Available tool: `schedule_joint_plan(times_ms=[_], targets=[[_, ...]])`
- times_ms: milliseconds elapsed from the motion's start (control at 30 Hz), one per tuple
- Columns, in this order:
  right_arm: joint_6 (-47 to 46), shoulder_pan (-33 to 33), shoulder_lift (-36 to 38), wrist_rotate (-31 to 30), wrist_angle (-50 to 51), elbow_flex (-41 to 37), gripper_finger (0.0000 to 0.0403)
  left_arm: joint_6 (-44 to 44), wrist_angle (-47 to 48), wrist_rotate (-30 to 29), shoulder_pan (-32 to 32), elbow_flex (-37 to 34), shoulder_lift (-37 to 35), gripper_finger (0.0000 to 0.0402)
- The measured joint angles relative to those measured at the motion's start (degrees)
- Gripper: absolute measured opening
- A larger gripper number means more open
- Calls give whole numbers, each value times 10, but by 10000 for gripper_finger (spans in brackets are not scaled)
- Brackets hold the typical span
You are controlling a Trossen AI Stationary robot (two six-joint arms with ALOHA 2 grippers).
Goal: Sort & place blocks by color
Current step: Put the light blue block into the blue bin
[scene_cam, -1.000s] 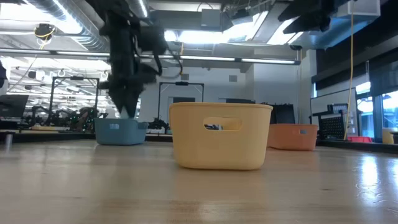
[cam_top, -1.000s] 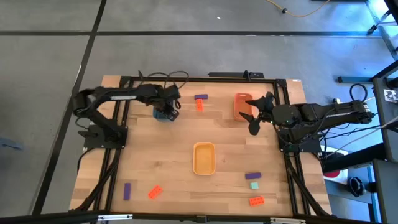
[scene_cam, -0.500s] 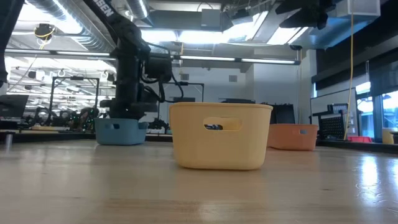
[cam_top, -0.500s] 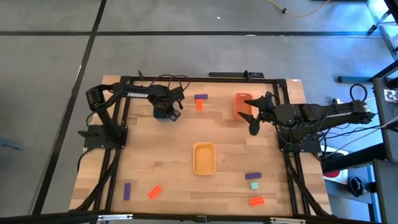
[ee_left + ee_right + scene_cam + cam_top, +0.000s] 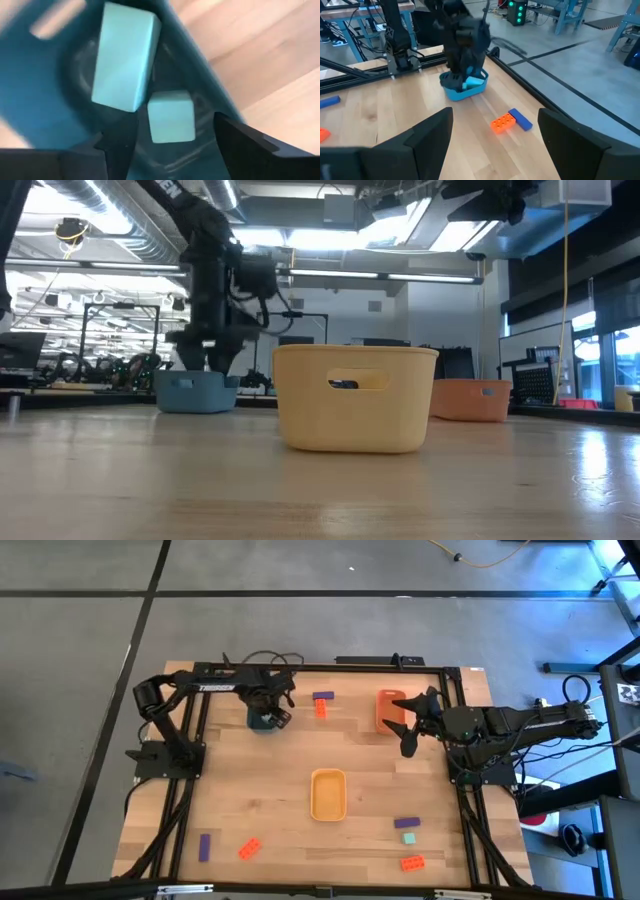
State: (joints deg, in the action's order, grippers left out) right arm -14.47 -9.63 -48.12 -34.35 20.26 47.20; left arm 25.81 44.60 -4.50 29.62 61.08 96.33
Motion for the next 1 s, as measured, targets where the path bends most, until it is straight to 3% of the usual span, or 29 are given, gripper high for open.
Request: schedule_joint_plan(times_ms=[200, 400, 633, 767, 867, 1000], targets=[[2, 0, 0, 0, 0, 0, 294, -19, 0, -9, 4, 28, -100, 257], [2, 0, 0, 10, -4, 0, 294, -33, -121, -6, -42, 19, -243, 258], [6, 0, 0, 41, -21, 0, 294, -1, -431, -11, -178, -121, -390, 258], [14, 0, 0, 80, -54, 0, 294, 18, -583, -66, -254, -211, -440, 258], [13, 0, 0, 105, -86, 0, 294, -15, -631, -98, -288, -239, -462, 258], [9, 0, 0, 150, -124, 0, 294, -64, -633, -96, -292, -242, -481, 254]])
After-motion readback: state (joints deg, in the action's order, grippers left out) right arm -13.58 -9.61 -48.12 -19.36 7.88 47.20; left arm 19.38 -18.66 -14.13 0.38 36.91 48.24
